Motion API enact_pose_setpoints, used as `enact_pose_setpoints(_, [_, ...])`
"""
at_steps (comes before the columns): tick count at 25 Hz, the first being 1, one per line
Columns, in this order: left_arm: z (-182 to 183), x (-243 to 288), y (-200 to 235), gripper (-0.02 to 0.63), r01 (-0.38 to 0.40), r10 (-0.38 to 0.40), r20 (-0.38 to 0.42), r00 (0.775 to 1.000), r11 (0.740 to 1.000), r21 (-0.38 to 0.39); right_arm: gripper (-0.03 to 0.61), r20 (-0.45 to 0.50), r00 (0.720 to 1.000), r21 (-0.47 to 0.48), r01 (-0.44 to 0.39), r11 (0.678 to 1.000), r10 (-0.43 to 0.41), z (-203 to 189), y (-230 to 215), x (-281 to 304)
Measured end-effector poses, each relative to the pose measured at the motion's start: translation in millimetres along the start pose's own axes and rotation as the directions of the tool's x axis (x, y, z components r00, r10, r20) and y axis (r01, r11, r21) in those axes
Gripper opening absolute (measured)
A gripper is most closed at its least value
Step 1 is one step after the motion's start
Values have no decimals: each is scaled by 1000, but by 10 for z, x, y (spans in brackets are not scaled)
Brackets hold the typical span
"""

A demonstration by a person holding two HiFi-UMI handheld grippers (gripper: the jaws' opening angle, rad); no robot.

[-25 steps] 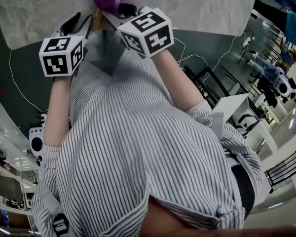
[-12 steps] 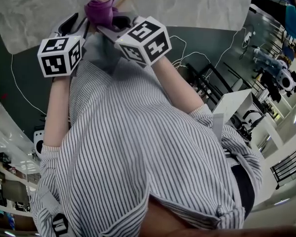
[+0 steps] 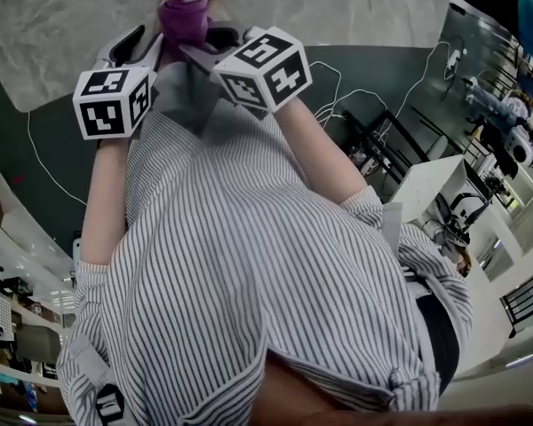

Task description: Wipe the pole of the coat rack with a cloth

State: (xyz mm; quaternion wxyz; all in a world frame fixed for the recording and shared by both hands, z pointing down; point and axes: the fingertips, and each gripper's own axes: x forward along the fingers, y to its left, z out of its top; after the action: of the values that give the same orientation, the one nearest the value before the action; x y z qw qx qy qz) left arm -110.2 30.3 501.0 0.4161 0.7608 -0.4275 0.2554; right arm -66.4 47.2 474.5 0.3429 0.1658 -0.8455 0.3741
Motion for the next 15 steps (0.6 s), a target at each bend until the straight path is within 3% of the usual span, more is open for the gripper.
enact_pose_setpoints(15, [159,242,-157,153,-8,11,-44,999,998,56,83,7,1000,30,-1,1000,1,42,-347,-111])
